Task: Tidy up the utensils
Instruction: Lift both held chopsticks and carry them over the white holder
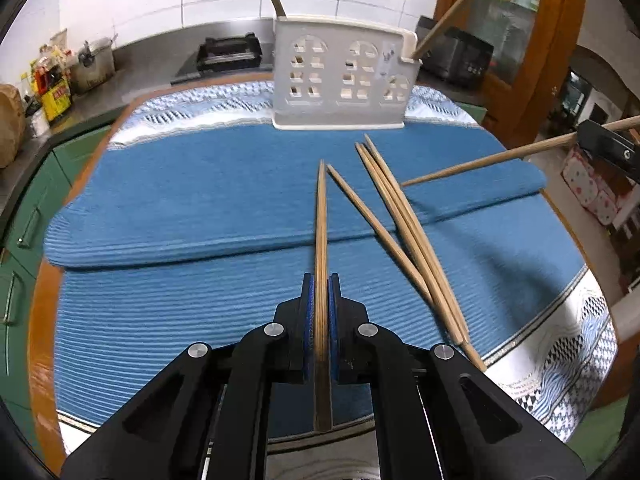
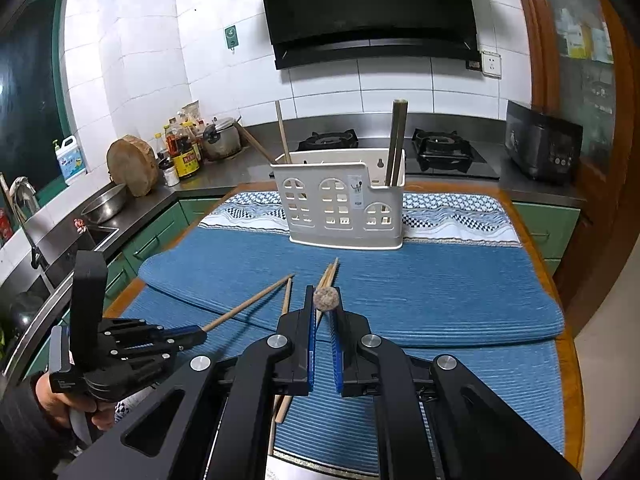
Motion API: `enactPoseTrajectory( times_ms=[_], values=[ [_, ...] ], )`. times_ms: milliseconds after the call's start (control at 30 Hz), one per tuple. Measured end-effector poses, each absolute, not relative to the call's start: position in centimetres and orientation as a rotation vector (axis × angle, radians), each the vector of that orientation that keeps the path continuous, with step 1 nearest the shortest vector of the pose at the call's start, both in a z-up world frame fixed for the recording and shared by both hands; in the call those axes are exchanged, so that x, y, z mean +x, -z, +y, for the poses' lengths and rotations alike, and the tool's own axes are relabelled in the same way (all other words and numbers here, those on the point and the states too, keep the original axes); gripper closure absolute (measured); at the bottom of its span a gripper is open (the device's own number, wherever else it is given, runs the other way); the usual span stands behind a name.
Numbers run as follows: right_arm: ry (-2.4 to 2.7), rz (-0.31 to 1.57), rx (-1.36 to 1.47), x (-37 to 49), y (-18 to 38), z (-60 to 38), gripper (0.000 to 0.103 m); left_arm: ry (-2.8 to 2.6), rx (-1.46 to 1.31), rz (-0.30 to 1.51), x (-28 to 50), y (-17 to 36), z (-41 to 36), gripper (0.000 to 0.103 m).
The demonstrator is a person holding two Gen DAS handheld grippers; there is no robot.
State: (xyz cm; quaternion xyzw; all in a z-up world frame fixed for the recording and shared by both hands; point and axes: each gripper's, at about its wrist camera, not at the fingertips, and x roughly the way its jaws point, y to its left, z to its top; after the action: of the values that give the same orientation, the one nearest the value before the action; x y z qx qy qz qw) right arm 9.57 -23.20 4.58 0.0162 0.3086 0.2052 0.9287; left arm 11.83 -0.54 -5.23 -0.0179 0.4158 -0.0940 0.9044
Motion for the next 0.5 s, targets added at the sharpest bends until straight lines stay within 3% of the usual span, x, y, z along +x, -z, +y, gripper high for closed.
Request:
enactPoseTrajectory(
  times_ms=[500],
  values=[
    [-0.462,0.596,0.01,12.3,-9.8,-23.8,0.096,0.222,-0.011,0.725,12.1,0.1,-0.1,0.098]
  ],
)
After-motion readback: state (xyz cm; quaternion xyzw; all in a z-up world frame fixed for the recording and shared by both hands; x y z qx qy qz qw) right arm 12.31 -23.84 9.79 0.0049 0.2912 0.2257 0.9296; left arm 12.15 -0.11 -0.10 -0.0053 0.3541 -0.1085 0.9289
